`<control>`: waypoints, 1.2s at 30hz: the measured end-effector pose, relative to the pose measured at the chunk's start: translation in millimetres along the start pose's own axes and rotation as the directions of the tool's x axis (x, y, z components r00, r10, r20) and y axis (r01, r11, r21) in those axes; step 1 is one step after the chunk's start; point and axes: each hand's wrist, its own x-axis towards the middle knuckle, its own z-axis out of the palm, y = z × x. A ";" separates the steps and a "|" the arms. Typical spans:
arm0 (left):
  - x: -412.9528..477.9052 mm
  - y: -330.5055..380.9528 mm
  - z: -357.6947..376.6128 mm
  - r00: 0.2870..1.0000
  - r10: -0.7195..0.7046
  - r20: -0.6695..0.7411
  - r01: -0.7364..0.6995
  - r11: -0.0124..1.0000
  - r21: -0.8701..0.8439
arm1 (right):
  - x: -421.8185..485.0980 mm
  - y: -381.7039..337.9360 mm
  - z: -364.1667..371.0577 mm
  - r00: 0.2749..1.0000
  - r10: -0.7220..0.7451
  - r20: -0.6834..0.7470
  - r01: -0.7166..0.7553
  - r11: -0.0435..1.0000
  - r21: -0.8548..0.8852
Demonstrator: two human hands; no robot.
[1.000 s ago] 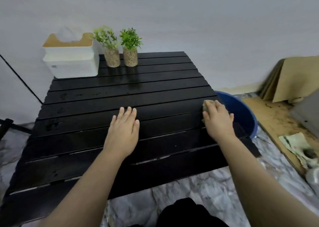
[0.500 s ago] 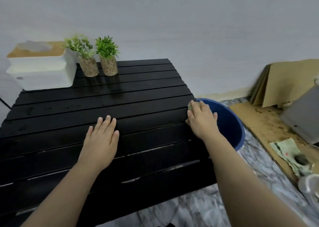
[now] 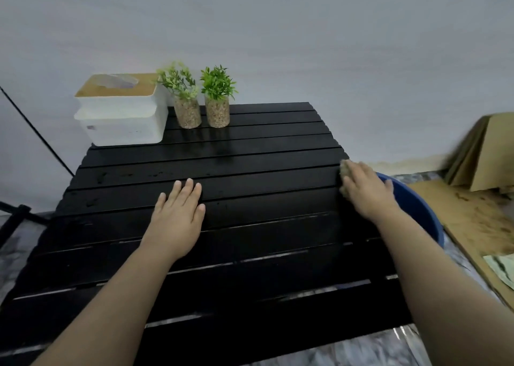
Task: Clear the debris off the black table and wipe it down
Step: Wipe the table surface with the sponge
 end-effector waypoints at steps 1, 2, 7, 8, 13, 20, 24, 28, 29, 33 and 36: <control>0.6 -0.2 0.5 1.000 0.002 0.002 -0.002 1.000 -0.006 | 1.5 -2.1 0.2 0.998 0.056 -0.026 -0.056 0.998 -0.011; 1.1 -0.1 0.4 1.000 0.007 0.006 -0.007 1.000 -0.020 | 0.2 -14.6 5.9 0.996 0.065 -0.066 -0.068 0.997 -0.039; -2.3 -20.7 -13.6 1.000 0.001 -0.026 -0.004 0.990 -0.144 | -55.9 -166.2 82.3 0.910 -0.411 -0.048 0.408 0.911 -0.057; -5.3 -31.0 -18.3 0.999 -0.019 -0.033 0.015 0.991 -0.133 | -73.6 -194.1 95.9 0.869 -0.495 0.007 0.495 0.869 -0.009; -19.7 -94.5 -42.0 0.990 -0.143 -0.017 0.142 0.989 -0.028 | -64.4 -182.1 83.2 0.865 -0.481 0.146 0.476 0.877 0.070; -29.2 -136.3 -49.5 0.991 -0.133 0.001 0.133 0.991 0.017 | -68.2 -192.6 87.6 0.974 -0.221 -0.057 0.215 0.971 -0.105; -29.2 -137.5 -47.5 0.990 -0.140 -0.011 0.140 0.990 0.004 | -118.6 -291.6 133.1 0.853 -0.521 0.030 0.522 0.853 -0.010; -29.2 -136.1 -49.9 0.993 -0.118 -0.014 0.117 0.993 -0.026 | -102.1 -269.8 119.0 0.838 -0.534 0.112 0.534 0.845 0.035; -30.2 -138.4 -52.3 0.994 -0.105 -0.026 0.103 0.993 -0.056 | -90.8 -249.1 109.6 0.874 -0.479 0.085 0.479 0.877 0.022; -35.7 -164.4 -67.9 0.992 -0.092 -0.086 0.084 0.992 -0.093 | -67.2 -197.0 85.2 0.989 -0.145 0.018 0.145 0.989 -0.030; -41.3 -177.6 -67.8 0.992 -0.122 -0.030 0.120 0.991 -0.055 | -81.4 -243.2 106.7 0.972 -0.236 0.010 0.237 0.970 -0.059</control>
